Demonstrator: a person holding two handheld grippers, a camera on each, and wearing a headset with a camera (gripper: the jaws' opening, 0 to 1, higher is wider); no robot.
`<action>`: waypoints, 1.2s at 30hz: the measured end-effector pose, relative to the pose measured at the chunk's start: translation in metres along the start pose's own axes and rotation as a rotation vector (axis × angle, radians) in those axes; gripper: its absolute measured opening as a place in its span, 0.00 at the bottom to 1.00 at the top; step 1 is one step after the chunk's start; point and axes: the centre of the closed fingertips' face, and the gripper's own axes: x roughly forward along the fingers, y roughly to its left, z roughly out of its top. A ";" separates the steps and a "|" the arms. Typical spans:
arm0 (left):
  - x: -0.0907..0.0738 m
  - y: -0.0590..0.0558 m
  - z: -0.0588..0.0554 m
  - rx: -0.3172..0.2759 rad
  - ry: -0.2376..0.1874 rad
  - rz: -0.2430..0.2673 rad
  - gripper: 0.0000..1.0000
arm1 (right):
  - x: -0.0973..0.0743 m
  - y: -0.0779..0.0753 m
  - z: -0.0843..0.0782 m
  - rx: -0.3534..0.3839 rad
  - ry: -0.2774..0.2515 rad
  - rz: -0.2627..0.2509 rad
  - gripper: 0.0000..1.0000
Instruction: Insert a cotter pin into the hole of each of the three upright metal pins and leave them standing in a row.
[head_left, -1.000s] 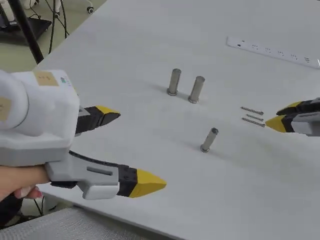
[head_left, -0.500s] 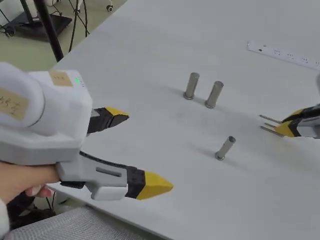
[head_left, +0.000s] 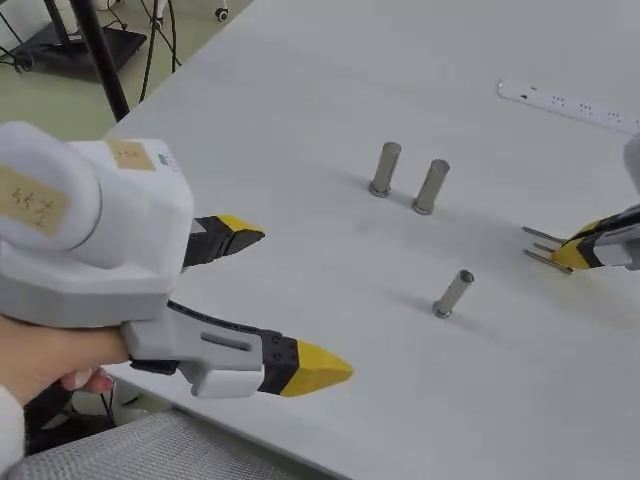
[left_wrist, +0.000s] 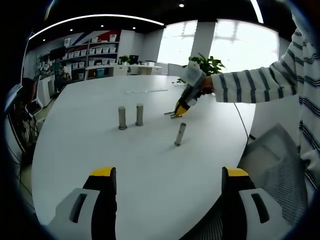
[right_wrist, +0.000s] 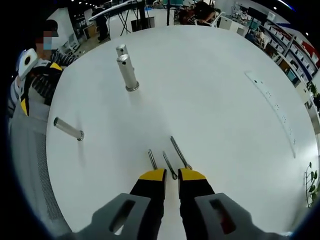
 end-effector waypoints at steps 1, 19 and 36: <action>0.000 0.000 -0.001 -0.001 0.003 -0.003 0.84 | 0.000 0.000 0.000 0.003 -0.002 0.001 0.04; 0.002 -0.002 -0.004 -0.007 0.014 -0.006 0.83 | -0.002 0.005 -0.001 -0.189 0.035 -0.074 0.00; 0.008 -0.010 0.014 -0.034 -0.056 -0.042 0.79 | -0.031 0.019 0.005 -0.283 0.004 -0.111 0.00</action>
